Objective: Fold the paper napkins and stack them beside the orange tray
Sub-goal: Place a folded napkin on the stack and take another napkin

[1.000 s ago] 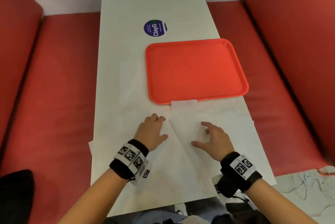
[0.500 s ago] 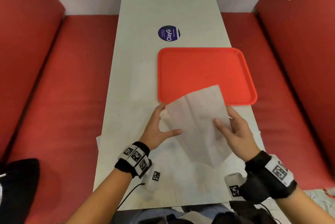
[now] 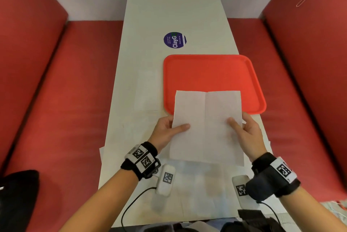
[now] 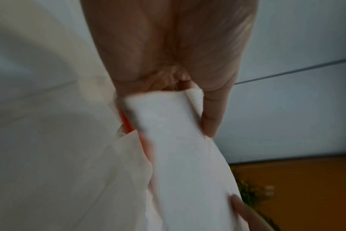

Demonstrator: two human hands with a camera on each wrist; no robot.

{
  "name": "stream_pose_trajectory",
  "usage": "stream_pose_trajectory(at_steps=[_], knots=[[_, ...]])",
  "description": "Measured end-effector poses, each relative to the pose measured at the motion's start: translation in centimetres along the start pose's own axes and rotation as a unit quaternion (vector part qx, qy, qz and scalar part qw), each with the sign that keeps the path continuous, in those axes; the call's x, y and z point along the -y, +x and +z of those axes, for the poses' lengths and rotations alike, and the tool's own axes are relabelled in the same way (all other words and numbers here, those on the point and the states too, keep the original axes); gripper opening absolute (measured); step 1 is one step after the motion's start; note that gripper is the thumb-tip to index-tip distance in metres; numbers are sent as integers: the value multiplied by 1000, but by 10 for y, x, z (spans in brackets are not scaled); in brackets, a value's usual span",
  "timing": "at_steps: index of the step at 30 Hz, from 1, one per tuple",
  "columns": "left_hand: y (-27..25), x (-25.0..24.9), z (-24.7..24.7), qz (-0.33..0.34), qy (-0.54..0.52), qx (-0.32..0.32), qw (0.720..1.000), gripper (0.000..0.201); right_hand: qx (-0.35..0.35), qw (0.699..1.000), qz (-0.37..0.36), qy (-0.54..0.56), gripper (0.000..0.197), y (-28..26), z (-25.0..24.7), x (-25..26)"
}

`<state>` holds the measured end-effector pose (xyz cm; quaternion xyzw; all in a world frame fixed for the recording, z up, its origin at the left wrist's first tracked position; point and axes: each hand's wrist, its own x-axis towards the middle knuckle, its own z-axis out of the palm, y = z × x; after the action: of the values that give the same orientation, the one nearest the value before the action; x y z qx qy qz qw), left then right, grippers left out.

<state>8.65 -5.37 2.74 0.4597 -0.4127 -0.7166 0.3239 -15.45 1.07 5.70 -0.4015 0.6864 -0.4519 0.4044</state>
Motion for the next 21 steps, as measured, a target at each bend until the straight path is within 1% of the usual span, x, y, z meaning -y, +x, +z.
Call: stream_pose_trajectory(at_steps=[2,5,6,8,10,11,12,14,18,21], knots=[[-3,-3,1,24,31,11,999,31,22,1000,-1,-7,15,-1,3,1],[-7,-5,10,62,72,74,993,43,68,998,2,7,21,-3,16,6],[-8,-6,13,61,78,87,991,43,83,997,-7,9,23,-3,22,9],[-12,-10,16,33,69,103,992,40,109,993,-28,15,25,-5,33,14],[-16,-12,15,21,49,109,993,43,125,991,-40,27,24,-6,41,18],[-17,-11,13,24,34,102,994,43,127,991,-39,33,23,-6,44,19],[-18,-12,10,25,23,85,996,37,127,991,-33,38,23,-7,47,21],[-19,-13,1,37,44,43,997,19,136,990,-10,47,18,-8,50,23],[-17,-26,-29,117,147,-27,982,33,150,986,56,41,14,-10,49,22],[1,-53,-65,154,205,-74,964,37,159,985,64,33,17,-12,43,17]])
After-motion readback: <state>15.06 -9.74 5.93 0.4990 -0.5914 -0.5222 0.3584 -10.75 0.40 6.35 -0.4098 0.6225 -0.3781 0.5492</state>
